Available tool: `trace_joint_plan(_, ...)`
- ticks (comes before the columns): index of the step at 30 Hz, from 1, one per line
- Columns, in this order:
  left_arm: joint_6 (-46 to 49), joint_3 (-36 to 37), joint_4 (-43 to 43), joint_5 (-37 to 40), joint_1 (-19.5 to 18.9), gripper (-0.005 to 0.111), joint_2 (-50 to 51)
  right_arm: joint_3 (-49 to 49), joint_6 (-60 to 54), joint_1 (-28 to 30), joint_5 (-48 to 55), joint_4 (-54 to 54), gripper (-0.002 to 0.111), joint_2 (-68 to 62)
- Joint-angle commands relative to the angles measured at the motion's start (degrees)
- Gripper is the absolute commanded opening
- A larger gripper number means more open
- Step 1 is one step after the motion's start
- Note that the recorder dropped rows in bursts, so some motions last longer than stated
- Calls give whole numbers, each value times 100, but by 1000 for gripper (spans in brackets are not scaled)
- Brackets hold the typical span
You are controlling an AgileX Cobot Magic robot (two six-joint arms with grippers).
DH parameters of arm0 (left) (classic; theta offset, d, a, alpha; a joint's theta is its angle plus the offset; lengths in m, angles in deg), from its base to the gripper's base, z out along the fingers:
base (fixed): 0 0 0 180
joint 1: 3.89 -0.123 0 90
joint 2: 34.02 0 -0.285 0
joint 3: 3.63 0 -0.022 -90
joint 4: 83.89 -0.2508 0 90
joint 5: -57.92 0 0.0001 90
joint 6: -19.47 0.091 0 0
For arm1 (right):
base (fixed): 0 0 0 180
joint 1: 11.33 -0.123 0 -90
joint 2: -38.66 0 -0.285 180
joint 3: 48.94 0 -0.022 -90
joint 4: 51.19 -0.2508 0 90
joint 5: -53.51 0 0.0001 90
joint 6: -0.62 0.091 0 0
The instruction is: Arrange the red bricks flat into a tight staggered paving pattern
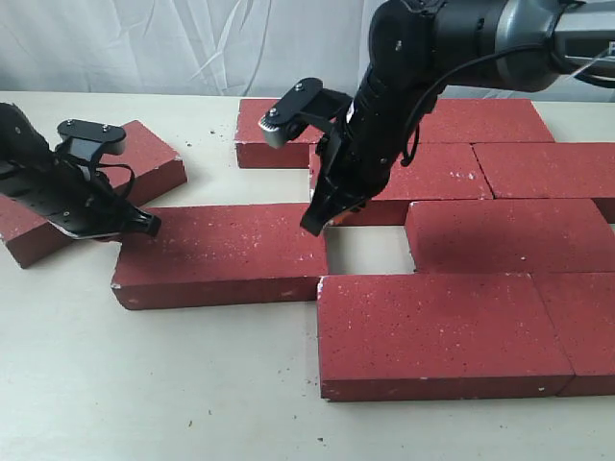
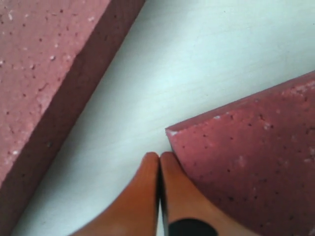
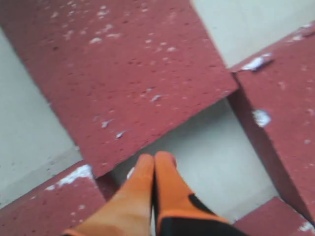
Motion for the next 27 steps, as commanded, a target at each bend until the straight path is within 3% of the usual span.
trace_joint_plan(1,189,-15,152,76,161,0,-59,-16,74,240,-270,-11,-1,49)
trace_joint_plan(27,200,-141,226,-523,909,0,231,-2,74,253,-224,215,-1,49)
